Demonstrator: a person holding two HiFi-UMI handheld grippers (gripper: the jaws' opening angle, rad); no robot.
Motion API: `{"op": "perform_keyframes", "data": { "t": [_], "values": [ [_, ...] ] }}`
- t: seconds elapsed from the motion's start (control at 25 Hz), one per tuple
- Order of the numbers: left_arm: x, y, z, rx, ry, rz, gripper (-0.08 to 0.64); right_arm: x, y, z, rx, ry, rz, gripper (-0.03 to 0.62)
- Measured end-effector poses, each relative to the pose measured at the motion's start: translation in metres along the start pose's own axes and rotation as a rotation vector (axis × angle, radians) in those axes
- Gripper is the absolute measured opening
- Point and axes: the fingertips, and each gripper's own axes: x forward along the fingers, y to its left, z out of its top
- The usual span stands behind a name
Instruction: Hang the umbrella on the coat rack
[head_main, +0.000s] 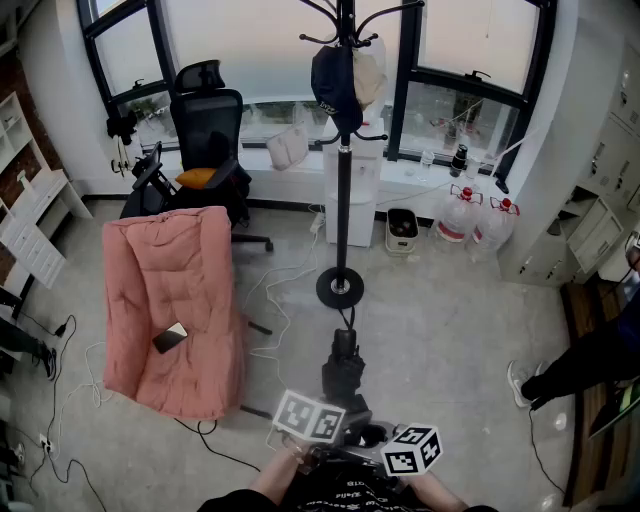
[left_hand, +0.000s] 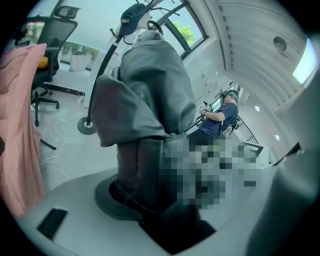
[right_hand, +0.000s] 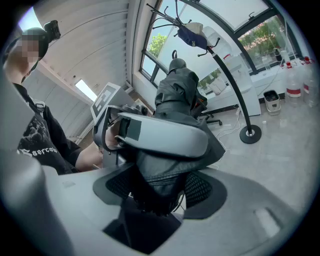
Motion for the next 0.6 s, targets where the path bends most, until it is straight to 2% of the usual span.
{"op": "perform_keyframes", "data": {
  "t": [0.2, 0.44, 0.6],
  "values": [
    [0.011, -0.011, 0.012, -0.021, -0.032, -0.011, 0.270, -0.018, -0.008, 0.006, -0.022, -0.004, 0.013, 0.292],
    [0.029, -0.022, 0.027, -0.109, -0.090, -0.041, 0.272, -0.045, -0.022, 0.012, -0.013, -0.018, 0.048, 0.308],
    [0.042, -0.033, 0.037, -0.103, -0.098, -0.037, 0.271, -0.062, -0.030, 0.017, -0.020, -0.033, 0.050, 0.308]
  ]
}}
